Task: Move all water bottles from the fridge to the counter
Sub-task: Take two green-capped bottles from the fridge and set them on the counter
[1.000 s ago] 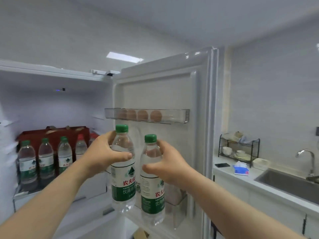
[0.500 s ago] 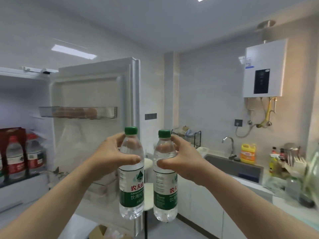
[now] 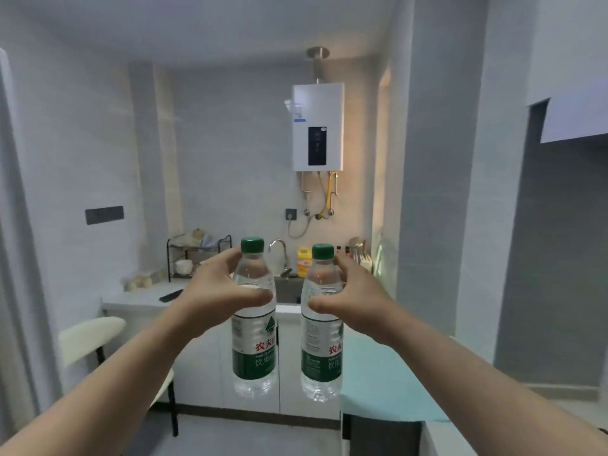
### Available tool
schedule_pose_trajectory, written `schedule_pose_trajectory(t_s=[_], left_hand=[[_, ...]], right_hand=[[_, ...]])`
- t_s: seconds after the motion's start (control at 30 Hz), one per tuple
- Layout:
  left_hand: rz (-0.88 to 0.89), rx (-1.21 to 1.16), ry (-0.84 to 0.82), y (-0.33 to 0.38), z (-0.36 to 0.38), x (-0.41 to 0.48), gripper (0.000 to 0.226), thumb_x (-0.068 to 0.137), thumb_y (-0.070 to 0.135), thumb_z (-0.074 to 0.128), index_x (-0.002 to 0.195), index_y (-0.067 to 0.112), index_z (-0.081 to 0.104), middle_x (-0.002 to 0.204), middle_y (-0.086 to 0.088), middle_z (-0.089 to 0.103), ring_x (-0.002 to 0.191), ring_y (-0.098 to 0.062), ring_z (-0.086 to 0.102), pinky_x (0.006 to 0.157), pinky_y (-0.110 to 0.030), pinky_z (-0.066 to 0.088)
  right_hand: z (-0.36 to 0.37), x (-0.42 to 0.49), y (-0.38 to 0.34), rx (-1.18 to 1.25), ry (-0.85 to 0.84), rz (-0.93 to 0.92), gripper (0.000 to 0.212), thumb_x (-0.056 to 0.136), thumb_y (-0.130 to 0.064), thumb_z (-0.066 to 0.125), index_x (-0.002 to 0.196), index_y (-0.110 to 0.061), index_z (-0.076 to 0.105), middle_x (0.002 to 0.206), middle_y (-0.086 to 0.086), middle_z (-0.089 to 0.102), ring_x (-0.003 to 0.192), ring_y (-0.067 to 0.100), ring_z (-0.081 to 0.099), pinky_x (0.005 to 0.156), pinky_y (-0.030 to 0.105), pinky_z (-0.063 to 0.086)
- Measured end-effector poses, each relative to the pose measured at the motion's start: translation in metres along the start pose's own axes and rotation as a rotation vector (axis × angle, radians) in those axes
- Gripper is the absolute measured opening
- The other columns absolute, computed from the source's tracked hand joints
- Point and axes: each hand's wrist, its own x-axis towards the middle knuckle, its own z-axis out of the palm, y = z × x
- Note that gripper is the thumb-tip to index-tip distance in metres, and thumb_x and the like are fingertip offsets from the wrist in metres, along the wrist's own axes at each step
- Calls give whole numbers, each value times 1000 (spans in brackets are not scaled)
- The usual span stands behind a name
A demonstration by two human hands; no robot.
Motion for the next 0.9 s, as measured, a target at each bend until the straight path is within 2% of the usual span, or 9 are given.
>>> schedule_pose_trajectory(t_s=[0.07,0.23,0.3,0.4,0.53,0.63,0.8,0.9], left_hand=[[15,-37,-52,2,25,21,51,59,21,85,106,30,67,99,10,74,96,-14,69,91,-46,55],[60,-93,-177,4,106,69,45,71,8,82,105,31,65,102,8,72,97,-16,68,90,-45,55],[65,-104,-227,3,140,87,45,70,10,82,104,33,64,103,9,71,97,-13,67,91,-47,55],[63,-118,-265,1,188,113,47,66,17,83,104,36,63,104,12,71,101,-15,66,94,-51,54],[54,-142,-280,-3,241,155,49,65,20,82,107,36,62,106,14,70,100,-18,67,92,-51,55],[50,-154,-274,-13,269,184,51,62,22,82,105,40,62,106,14,70,97,-17,70,89,-49,56],[31,-146,-287,-37,304,230,57,66,14,82,102,50,57,107,14,69,94,-16,71,89,-48,56],[8,-139,-302,-60,323,259,59,67,13,82,108,47,58,106,14,69,88,-16,73,87,-47,57]], right_hand=[[-20,-3,16,-14,51,41,71,65,-25,80,128,-37,51,119,-7,65,108,18,62,95,47,54],[-76,-8,64,-68,164,146,65,70,-19,80,125,-39,52,118,-7,64,104,17,63,93,45,54],[-98,-4,86,-87,193,175,63,68,-21,80,120,-44,52,119,-9,65,104,18,64,93,46,55],[-128,8,116,-112,221,211,64,69,-23,79,123,-42,51,121,-11,64,104,19,64,91,45,55],[-165,38,150,-117,250,220,59,74,-18,79,117,-43,48,120,-10,62,101,17,64,88,40,55],[-181,63,175,-116,258,231,62,74,-17,79,122,-40,48,122,-9,61,103,18,63,86,38,54],[-188,109,216,-101,267,259,64,74,-14,80,126,-35,50,123,-7,62,100,15,64,81,32,53],[-185,141,245,-94,266,283,57,74,-13,80,118,-34,51,118,-9,63,96,11,64,73,26,50]])
